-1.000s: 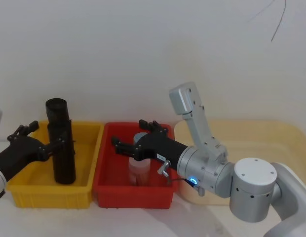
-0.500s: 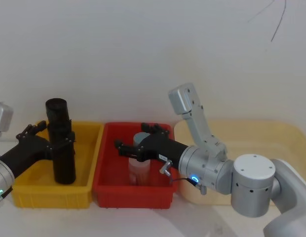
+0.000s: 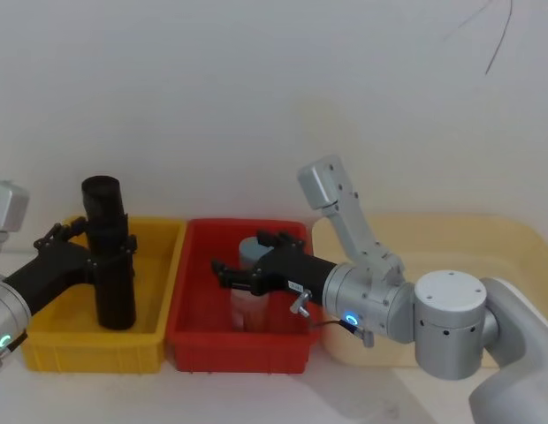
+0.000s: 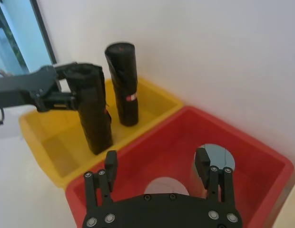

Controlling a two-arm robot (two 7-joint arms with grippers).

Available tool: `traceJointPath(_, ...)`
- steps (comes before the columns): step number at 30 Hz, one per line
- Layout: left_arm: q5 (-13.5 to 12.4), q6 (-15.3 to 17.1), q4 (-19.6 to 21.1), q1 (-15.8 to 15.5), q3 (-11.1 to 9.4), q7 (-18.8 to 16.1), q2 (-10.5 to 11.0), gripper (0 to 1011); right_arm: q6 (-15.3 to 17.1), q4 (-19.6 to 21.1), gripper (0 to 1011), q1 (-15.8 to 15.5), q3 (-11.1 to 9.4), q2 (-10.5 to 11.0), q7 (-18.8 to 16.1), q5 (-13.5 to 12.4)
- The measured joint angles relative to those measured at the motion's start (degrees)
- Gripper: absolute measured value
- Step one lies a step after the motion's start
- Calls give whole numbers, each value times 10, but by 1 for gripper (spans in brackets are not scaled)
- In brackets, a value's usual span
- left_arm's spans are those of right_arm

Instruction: Pick up the garbage bag with the one hand and transfer it to the other hand.

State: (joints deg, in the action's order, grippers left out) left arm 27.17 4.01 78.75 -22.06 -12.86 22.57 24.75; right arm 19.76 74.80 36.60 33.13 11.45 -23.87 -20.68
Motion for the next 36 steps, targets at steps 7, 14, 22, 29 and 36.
traceJointPath(7, 4, 3, -9, -6, -2, 6, -2, 1002, 13, -26, 1002, 14, 7, 2, -11, 8)
traceJointPath(14, 7, 5, -13, -9, -3, 9, -3, 1002, 30, -40, 1001, 23, 14, 5, -25, 11)
traceJointPath(22, 8, 6, -15, -11, -3, 11, -4, 1002, 48, -47, 1002, 30, 20, 11, -38, 11)
traceJointPath(29, 9, 7, -17, -12, -4, 12, -4, 1002, 59, -51, 1001, 35, 24, 15, -48, 7)
traceJointPath(36, 9, 7, -17, -12, -4, 12, -5, 1002, 60, -60, 1002, 41, 28, 14, -55, 4)
